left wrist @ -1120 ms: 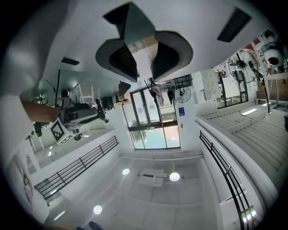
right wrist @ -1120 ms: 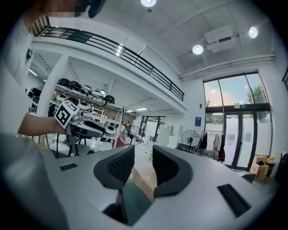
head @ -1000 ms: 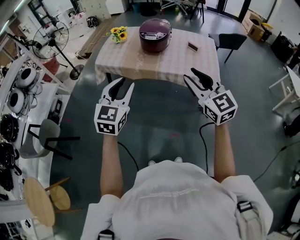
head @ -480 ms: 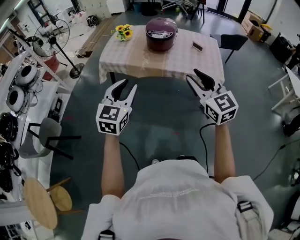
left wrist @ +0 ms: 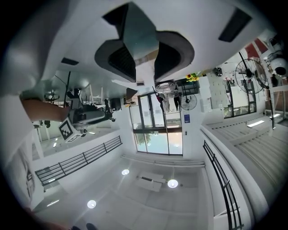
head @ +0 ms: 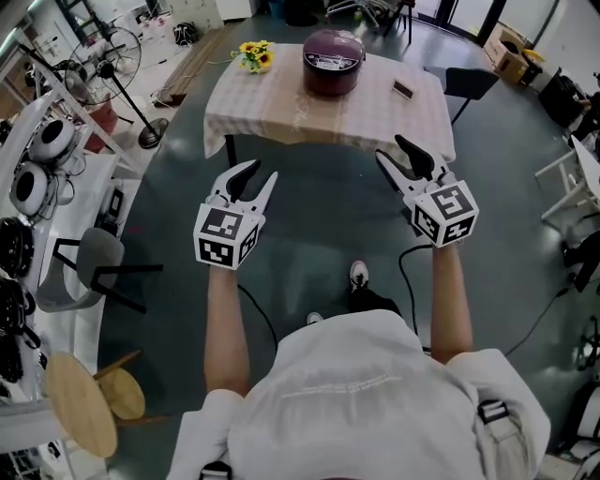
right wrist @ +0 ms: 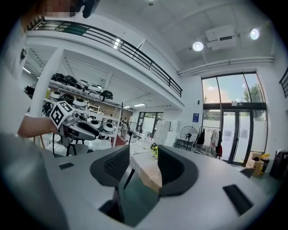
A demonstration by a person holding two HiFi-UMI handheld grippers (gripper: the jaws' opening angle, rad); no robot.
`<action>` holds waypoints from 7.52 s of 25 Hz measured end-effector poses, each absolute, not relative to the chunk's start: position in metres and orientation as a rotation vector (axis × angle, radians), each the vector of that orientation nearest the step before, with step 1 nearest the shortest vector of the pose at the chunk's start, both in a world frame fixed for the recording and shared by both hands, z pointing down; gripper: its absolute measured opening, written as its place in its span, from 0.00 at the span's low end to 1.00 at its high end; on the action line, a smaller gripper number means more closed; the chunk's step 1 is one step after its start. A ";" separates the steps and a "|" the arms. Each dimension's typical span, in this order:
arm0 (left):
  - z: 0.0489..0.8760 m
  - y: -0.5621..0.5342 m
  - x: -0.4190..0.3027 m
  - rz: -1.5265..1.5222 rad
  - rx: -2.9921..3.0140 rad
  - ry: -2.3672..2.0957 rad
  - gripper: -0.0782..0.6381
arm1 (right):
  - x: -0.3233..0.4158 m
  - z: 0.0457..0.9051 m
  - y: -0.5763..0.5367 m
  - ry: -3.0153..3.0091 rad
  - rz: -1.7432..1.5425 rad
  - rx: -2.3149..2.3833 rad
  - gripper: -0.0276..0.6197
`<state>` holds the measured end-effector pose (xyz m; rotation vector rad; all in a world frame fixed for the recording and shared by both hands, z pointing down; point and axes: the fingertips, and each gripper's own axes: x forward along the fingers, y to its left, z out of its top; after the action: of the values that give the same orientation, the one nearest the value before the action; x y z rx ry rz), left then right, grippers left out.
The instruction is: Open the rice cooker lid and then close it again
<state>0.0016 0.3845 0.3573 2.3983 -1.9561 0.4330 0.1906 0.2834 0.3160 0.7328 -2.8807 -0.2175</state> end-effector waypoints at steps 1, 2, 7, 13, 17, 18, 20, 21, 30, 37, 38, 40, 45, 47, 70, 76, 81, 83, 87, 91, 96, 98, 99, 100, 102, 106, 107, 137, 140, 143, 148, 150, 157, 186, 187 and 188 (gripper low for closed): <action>0.357 0.385 -0.002 0.427 2.393 -1.963 0.31 | 0.187 0.315 0.283 -2.882 -0.221 0.729 0.37; 0.356 0.386 -0.005 0.421 2.386 -1.970 0.31 | 0.184 0.314 0.283 -2.883 -0.223 0.724 0.37; 0.360 0.381 -0.017 0.414 2.361 -1.990 0.31 | 0.173 0.315 0.274 -2.888 -0.215 0.718 0.37; 0.365 0.358 -0.024 0.436 2.349 -1.995 0.31 | 0.163 0.321 0.250 -2.895 -0.193 0.719 0.37; 0.374 0.327 -0.031 0.471 2.331 -1.999 0.31 | 0.157 0.332 0.217 -2.898 -0.161 0.734 0.37; 0.376 0.316 -0.031 0.488 2.334 -2.000 0.31 | 0.156 0.334 0.206 -2.896 -0.157 0.738 0.37; 0.378 0.293 -0.034 0.507 2.342 -2.000 0.31 | 0.154 0.338 0.182 -2.890 -0.162 0.744 0.37; 0.377 0.281 -0.037 0.509 2.339 -2.004 0.31 | 0.153 0.338 0.170 -2.887 -0.169 0.746 0.37; 0.377 0.153 -0.055 0.489 2.309 -1.994 0.31 | 0.142 0.349 0.041 -2.876 -0.145 0.716 0.36; 0.376 0.084 -0.073 0.430 2.193 -2.057 0.31 | 0.137 0.356 -0.032 -2.872 -0.105 0.675 0.36; 0.376 0.076 -0.073 0.424 2.193 -2.053 0.31 | 0.136 0.356 -0.040 -2.872 -0.102 0.669 0.36; 0.376 0.060 -0.071 0.420 2.195 -2.042 0.31 | 0.136 0.357 -0.056 -2.874 -0.102 0.661 0.36; 0.376 0.027 -0.070 0.416 2.172 -2.049 0.31 | 0.137 0.356 -0.092 -2.883 -0.096 0.652 0.36; 0.375 0.016 -0.069 0.415 2.162 -2.055 0.31 | 0.138 0.356 -0.103 -2.883 -0.095 0.639 0.36; 0.402 -0.070 -0.116 0.431 2.188 -1.974 0.31 | 0.095 0.389 -0.174 -2.815 -0.027 0.594 0.39; 0.407 -0.108 -0.143 0.398 2.291 -1.852 0.31 | 0.065 0.393 -0.185 -2.747 -0.048 0.639 0.49; 0.417 -0.135 -0.169 0.395 2.347 -1.740 0.31 | 0.040 0.415 -0.183 -2.683 -0.001 0.714 0.49; 0.421 -0.147 -0.177 0.394 2.372 -1.693 0.31 | 0.030 0.426 -0.181 -2.652 0.022 0.715 0.52; 0.429 -0.164 -0.198 0.403 2.402 -1.617 0.31 | 0.008 0.440 -0.185 -2.580 0.018 0.743 0.52; 0.440 -0.178 -0.217 0.409 2.419 -1.551 0.31 | -0.015 0.449 -0.194 -2.543 0.046 0.763 0.52; 0.462 -0.188 -0.229 0.418 2.437 -1.446 0.31 | -0.037 0.463 -0.201 -2.484 0.063 0.778 0.52; 0.470 -0.189 -0.233 0.429 2.443 -1.406 0.31 | -0.049 0.471 -0.198 -2.467 0.085 0.741 0.52; 0.473 -0.188 -0.234 0.436 2.447 -1.388 0.31 | -0.055 0.475 -0.195 -2.458 0.097 0.724 0.52; 0.476 -0.188 -0.236 0.442 2.450 -1.372 0.31 | -0.060 0.480 -0.193 -2.448 0.104 0.716 0.52; 0.481 -0.186 -0.239 0.442 2.447 -1.353 0.31 | -0.065 0.487 -0.192 -2.426 0.108 0.726 0.52; 0.491 -0.181 -0.247 0.411 2.400 -1.364 0.31 | -0.071 0.497 -0.198 -2.385 0.088 0.726 0.42; 0.494 -0.179 -0.248 0.403 2.386 -1.367 0.31 | -0.073 0.498 -0.200 -2.379 0.078 0.713 0.41; 0.518 -0.154 -0.243 0.382 2.190 -1.515 0.30 | -0.089 0.538 -0.241 -2.351 -0.013 0.554 0.13; 0.519 -0.153 -0.243 0.394 2.190 -1.513 0.30 | -0.086 0.540 -0.245 -2.387 0.059 0.579 0.13; 0.519 -0.153 -0.243 0.398 2.189 -1.514 0.30 | -0.085 0.540 -0.245 -2.391 0.049 0.608 0.13; 0.520 -0.152 -0.242 0.406 2.188 -1.507 0.30 | -0.085 0.540 -0.244 -2.390 0.005 0.680 0.13; 0.521 -0.152 -0.239 0.408 2.191 -1.501 0.30 | -0.084 0.540 -0.245 -2.385 0.010 0.688 0.13; 0.520 -0.152 -0.231 0.412 2.208 -1.483 0.30 | -0.086 0.539 -0.244 -2.392 -0.009 0.704 0.13; 0.512 -0.161 -0.218 0.413 2.254 -1.447 0.30 | -0.091 0.537 -0.238 -2.417 -0.032 0.758 0.19; 0.511 -0.161 -0.218 0.414 2.258 -1.449 0.30 | -0.092 0.537 -0.236 -2.421 -0.023 0.748 0.21; 0.509 -0.162 -0.219 0.415 2.261 -1.452 0.30 | -0.092 0.537 -0.235 -2.426 -0.010 0.740 0.22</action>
<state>-0.2192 -0.1624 0.5093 2.2612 -1.4522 0.4153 -0.0924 -0.2352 0.5365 0.7397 -2.4261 -0.0098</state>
